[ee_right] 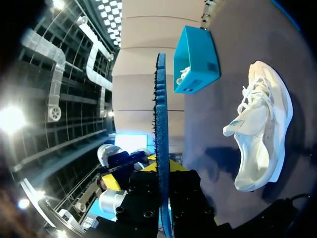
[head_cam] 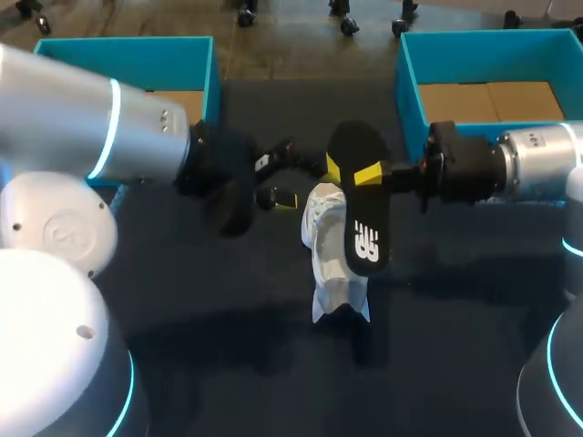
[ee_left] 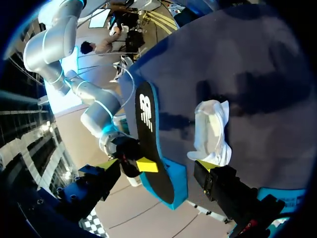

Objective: Take the shoe out of the shoebox, open the shoe tongue, remove and reinsert the insole, then place the shoe into the shoebox

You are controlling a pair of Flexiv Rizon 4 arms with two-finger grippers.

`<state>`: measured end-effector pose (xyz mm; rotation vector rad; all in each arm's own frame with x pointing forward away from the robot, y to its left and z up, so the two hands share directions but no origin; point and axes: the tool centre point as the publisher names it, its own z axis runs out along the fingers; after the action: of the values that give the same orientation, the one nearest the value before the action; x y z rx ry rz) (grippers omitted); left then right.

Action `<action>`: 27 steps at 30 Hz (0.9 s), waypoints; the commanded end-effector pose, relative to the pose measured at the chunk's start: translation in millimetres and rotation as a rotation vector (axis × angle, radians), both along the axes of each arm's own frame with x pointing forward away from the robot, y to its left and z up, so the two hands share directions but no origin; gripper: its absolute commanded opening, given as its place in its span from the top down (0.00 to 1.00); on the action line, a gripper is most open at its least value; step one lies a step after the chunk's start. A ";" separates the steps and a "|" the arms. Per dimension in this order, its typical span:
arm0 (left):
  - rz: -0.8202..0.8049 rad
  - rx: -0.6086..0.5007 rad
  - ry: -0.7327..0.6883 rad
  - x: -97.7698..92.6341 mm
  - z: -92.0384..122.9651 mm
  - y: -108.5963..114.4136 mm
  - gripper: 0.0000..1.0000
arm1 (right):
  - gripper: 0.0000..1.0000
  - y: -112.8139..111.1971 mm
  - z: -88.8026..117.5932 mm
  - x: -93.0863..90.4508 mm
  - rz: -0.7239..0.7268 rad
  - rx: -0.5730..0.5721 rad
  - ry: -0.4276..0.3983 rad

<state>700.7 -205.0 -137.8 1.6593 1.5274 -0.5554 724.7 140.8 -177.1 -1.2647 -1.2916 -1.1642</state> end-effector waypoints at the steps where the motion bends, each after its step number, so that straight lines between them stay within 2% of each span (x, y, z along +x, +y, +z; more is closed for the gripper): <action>1: 0.050 0.285 0.015 11.3 11.2 -16.3 0.00 | 1.00 6.2 -4.3 0.3 0.002 -0.005 0.004; 5: 0.069 0.357 0.024 15.4 19.4 -22.6 0.00 | 1.00 8.8 -7.6 -0.2 0.006 -0.005 0.008; 9: 0.104 0.433 0.061 30.2 27.3 -30.5 0.00 | 1.00 11.1 -10.8 -1.1 0.007 -0.005 0.009; 27: 0.104 0.433 0.061 30.2 27.3 -30.5 0.00 | 1.00 12.2 -7.8 -0.6 0.003 -0.012 0.007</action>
<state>730.3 -233.0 -112.1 1.8406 1.8059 -0.3067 723.5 151.8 -185.8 -1.2730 -1.2942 -1.1536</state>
